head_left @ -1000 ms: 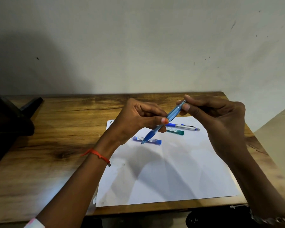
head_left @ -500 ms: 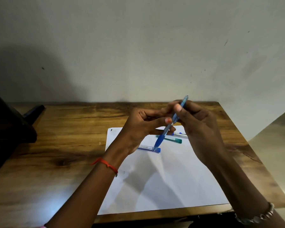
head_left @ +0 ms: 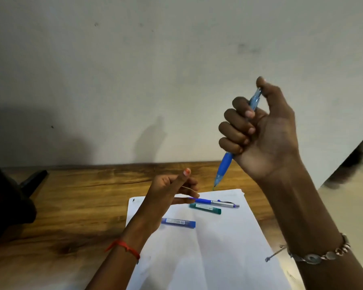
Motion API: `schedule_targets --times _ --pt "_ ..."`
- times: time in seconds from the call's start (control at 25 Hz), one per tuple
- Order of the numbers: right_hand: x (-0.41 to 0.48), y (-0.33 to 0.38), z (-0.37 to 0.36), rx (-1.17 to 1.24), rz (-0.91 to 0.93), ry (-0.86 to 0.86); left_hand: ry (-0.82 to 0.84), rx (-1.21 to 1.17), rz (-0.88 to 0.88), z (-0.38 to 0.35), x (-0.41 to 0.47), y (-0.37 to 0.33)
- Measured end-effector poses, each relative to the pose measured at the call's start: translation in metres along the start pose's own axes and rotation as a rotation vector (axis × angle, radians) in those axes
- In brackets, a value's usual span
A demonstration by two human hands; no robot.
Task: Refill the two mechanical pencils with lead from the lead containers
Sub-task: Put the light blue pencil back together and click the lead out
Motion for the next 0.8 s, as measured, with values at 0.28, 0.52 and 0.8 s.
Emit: schedule_targets --times 0.28,0.52,0.8 --pt "-0.015 0.058 -0.018 0.051 0.162 0.029 0.028 -0.043 0.018 -0.008 -0.002 0.005" --pt "-0.018 0.076 -0.012 0.103 0.257 0.066 0.058 -0.107 0.055 -0.015 -0.002 0.009" --pt "-0.02 0.073 -0.018 0.009 0.253 0.083 0.055 -0.135 0.066 -0.015 0.001 0.011"
Point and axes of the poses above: each hand's wrist, its own x-axis towards the middle knuckle, its own z-axis out of the back of the hand, y = z × x, the point moved 10 cm from there along x, towards the middle knuckle, and after that the axes turned 6 degrees about -x, right-handed, at the moved point
